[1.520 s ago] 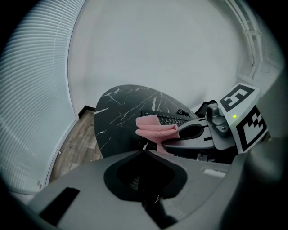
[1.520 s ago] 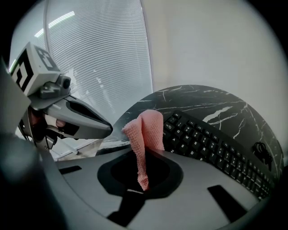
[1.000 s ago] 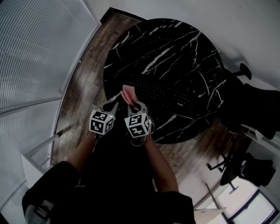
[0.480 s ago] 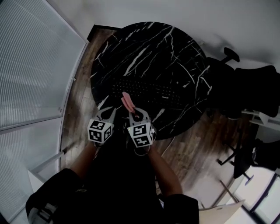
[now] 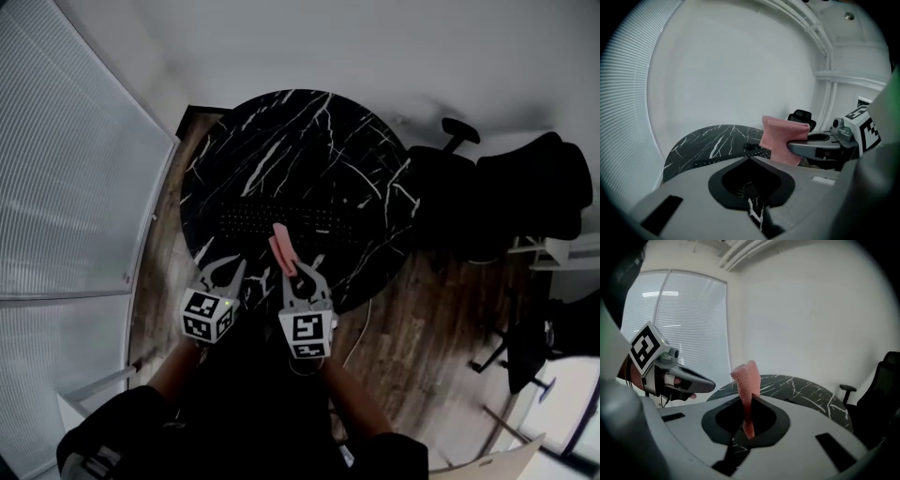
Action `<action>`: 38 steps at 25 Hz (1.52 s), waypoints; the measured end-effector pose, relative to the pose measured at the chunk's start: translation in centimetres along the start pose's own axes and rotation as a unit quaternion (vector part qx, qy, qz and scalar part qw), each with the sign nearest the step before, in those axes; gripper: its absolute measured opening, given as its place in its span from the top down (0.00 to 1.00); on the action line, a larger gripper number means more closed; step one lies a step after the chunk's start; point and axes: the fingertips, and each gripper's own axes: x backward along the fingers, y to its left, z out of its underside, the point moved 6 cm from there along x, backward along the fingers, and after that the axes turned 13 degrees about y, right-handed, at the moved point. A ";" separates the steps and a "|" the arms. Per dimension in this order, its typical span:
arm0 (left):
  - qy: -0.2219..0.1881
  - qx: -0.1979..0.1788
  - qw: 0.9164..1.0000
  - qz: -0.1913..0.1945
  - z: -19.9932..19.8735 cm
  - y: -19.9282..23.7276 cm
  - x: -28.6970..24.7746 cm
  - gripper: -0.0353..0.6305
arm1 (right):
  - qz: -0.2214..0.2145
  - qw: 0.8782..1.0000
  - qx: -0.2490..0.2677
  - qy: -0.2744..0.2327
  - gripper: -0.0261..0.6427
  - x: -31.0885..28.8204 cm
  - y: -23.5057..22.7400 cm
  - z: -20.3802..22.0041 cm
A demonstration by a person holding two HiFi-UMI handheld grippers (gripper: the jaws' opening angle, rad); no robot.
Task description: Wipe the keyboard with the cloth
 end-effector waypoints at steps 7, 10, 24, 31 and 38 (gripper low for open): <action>-0.101 -0.003 0.995 -0.013 -4.5 -3.9 3.1 0.95 | 0.057 0.993 -0.033 -0.096 0.95 7.0 -3.2 -3.1; -0.119 -0.033 0.992 0.010 -6.4 -6.1 3.1 0.95 | 0.089 0.986 -0.047 -0.130 0.95 9.5 -4.8 -3.8; -0.170 -0.088 0.981 0.041 -10.9 -11.0 2.8 0.95 | 0.140 0.972 -0.069 -0.177 0.95 13.9 -7.5 -4.6; -0.184 -0.092 0.978 0.034 -11.8 -11.1 3.3 0.95 | 0.162 0.967 -0.052 -0.189 0.95 14.3 -7.7 -5.4; -0.186 -0.116 0.976 0.021 -11.5 -10.9 3.3 0.95 | 0.166 0.966 -0.060 -0.190 0.95 14.0 -8.0 -5.1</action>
